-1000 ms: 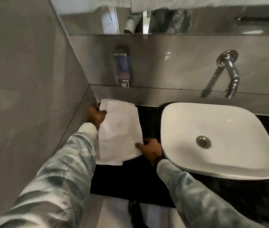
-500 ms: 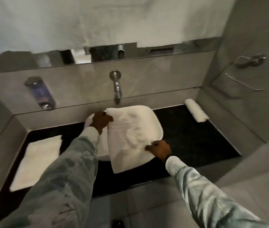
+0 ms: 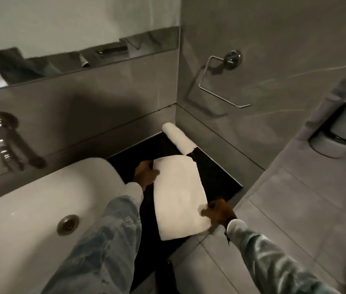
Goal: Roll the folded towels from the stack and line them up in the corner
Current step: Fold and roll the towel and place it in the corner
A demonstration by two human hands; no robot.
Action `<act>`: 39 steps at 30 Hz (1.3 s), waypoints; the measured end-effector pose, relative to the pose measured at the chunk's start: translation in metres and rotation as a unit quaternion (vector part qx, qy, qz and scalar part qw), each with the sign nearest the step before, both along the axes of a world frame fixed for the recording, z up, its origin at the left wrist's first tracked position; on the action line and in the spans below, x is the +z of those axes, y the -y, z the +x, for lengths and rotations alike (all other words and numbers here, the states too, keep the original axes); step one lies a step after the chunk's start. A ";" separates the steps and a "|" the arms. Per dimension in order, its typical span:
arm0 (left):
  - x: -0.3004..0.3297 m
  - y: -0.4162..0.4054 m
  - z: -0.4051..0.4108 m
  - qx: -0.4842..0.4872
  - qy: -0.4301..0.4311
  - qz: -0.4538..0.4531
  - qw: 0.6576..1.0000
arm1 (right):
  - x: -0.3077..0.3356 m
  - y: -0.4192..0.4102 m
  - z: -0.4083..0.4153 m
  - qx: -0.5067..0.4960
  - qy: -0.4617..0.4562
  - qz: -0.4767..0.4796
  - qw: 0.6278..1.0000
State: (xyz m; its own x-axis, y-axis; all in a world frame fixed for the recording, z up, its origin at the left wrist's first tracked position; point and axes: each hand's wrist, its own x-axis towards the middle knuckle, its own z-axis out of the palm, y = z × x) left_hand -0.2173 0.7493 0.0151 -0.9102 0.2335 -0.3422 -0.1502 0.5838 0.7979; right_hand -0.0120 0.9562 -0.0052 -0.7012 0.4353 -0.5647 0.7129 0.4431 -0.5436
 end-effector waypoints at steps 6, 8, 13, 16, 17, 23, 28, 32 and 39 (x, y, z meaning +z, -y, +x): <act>-0.082 -0.026 -0.064 -0.110 0.022 -0.177 0.978 | -0.063 -0.038 -0.034 0.100 0.084 0.073 0.989; -0.098 -0.026 -0.076 -0.165 0.036 -0.215 0.962 | -0.045 -0.039 -0.052 0.087 0.043 0.126 0.987; -0.095 -0.035 -0.096 -0.196 -0.007 -0.202 0.960 | -0.024 -0.049 -0.114 0.166 -0.028 0.175 0.970; -0.082 -0.055 -0.095 -0.263 -0.077 -0.192 0.942 | -0.020 -0.065 -0.145 0.223 -0.060 0.244 0.942; -0.077 -0.058 -0.091 -0.272 -0.068 -0.189 0.941 | -0.022 -0.066 -0.156 0.233 -0.060 0.254 0.937; -0.108 -0.040 -0.079 -0.279 -0.066 -0.291 0.913 | -0.078 -0.068 -0.236 0.434 0.007 0.171 0.885; -0.105 -0.036 -0.077 -0.311 -0.203 -0.275 0.887 | -0.074 -0.081 -0.243 0.425 -0.085 0.194 0.880; -0.102 -0.031 -0.060 -0.332 -0.244 -0.285 0.865 | -0.077 -0.082 -0.224 0.516 -0.205 0.289 0.780; -0.095 -0.033 -0.061 -0.276 -0.168 -0.282 0.903 | -0.069 -0.071 -0.218 0.450 -0.089 0.228 0.859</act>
